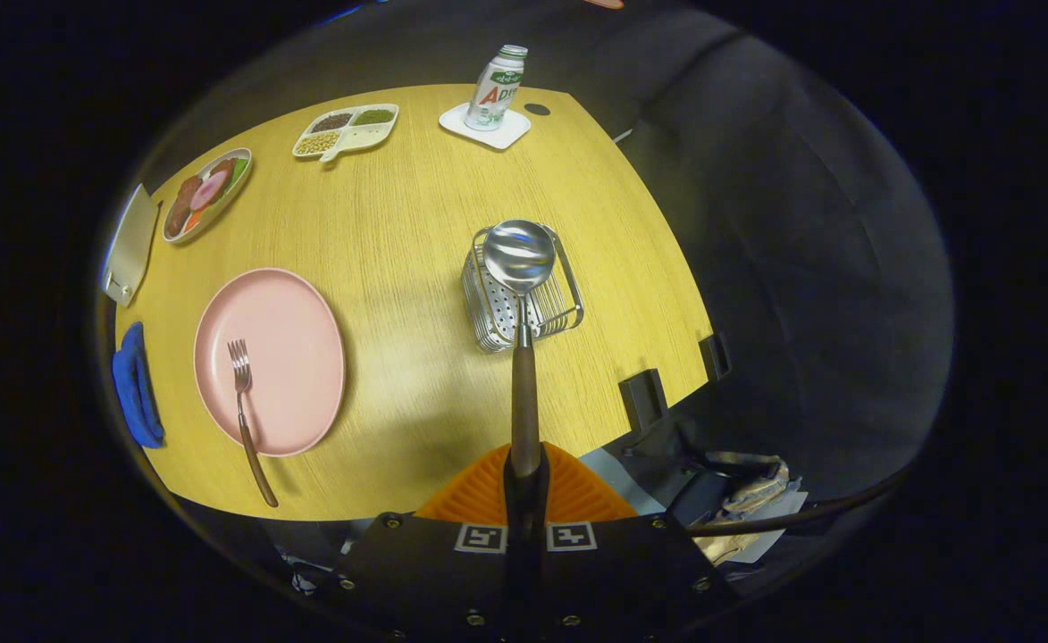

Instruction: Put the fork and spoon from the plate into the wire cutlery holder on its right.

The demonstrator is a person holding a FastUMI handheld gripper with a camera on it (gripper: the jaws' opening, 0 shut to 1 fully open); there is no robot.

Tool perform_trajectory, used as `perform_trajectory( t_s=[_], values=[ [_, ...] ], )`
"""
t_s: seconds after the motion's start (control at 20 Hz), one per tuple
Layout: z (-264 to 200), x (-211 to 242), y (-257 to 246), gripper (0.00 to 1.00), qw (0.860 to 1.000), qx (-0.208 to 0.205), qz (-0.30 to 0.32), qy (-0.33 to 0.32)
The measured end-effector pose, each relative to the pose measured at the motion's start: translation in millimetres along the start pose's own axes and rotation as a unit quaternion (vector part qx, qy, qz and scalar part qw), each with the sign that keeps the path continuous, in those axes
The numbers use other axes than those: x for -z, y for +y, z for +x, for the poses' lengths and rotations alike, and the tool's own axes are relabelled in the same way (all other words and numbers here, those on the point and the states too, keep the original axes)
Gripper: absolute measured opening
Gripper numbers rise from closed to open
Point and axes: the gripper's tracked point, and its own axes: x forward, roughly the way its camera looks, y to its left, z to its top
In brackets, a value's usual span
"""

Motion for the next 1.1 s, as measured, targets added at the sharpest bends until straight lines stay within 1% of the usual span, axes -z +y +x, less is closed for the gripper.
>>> perform_trajectory(
  t_s=[0.2,0.45,0.65,0.8,0.85,0.9,1.0,1.1],
  values=[
    [21,-6,-5,0.02,1.0,-0.005,-0.013,0.02],
    [39,-14,-2,0.02,0.999,-0.016,-0.032,0.031],
    [42,-16,-4,0.02,0.997,-0.019,-0.06,0.036],
    [39,-23,-8,0.02,0.998,-0.013,-0.06,0.029],
    [37,-25,-11,0.07,0.998,-0.01,-0.059,0.026],
    [35,-28,-13,0.08,0.998,-0.007,-0.06,0.021],
    [30,-34,-15,0.13,0.998,-0.003,-0.067,0.01],
    [26,-39,-13,0.15,0.997,-0.003,-0.074,0.001]
  ],
)
